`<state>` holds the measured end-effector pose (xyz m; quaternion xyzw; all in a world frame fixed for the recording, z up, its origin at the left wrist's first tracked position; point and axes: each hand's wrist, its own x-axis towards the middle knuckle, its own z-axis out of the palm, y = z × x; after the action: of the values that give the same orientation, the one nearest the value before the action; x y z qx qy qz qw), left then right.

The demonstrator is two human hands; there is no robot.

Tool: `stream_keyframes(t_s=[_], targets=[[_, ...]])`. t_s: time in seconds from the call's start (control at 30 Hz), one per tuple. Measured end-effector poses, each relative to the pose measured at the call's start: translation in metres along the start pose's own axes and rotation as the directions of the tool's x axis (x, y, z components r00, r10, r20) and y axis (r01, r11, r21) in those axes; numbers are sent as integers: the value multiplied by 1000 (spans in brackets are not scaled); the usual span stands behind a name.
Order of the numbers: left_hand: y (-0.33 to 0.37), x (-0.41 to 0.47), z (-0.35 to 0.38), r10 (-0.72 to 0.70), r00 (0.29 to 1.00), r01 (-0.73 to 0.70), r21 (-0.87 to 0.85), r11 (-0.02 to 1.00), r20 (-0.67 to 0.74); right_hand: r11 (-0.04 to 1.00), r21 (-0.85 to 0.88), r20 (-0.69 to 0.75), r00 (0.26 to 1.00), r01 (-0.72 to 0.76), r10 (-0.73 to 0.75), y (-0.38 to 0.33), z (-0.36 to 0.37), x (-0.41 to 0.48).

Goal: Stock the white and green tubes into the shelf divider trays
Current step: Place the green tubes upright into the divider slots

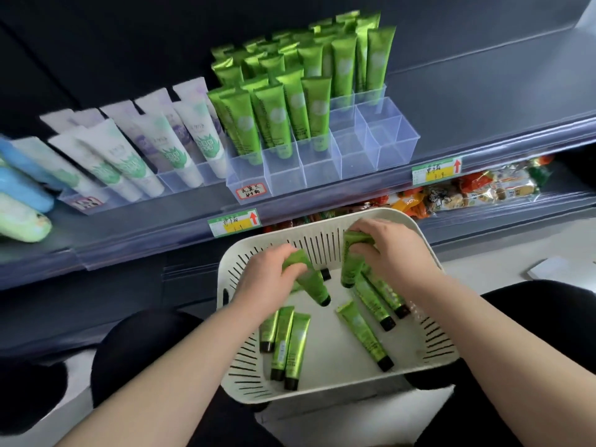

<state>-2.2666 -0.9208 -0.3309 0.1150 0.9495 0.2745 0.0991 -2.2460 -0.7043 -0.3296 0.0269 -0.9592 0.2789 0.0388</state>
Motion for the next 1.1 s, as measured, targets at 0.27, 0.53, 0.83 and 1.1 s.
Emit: stream_keyframes(t_s=[0.27,0.53,0.83,1.1], targets=[[96,44,-101,359,873,-327,151,933,-331,998,0,-334,941,63,-59,-29,-87,30],[176,123,-131,421,810,-365,211,907,-409,997,-8,-531,845,71,-64,-28,-144,69],[188,212,-113,221,937,-111,367,923,-272,998,-27,-541,839,58,-63,-15,-158,112],[180,223,-111,203,950,-104,374,921,-236,996,-41,-529,844,73,-84,-9,-151,141]])
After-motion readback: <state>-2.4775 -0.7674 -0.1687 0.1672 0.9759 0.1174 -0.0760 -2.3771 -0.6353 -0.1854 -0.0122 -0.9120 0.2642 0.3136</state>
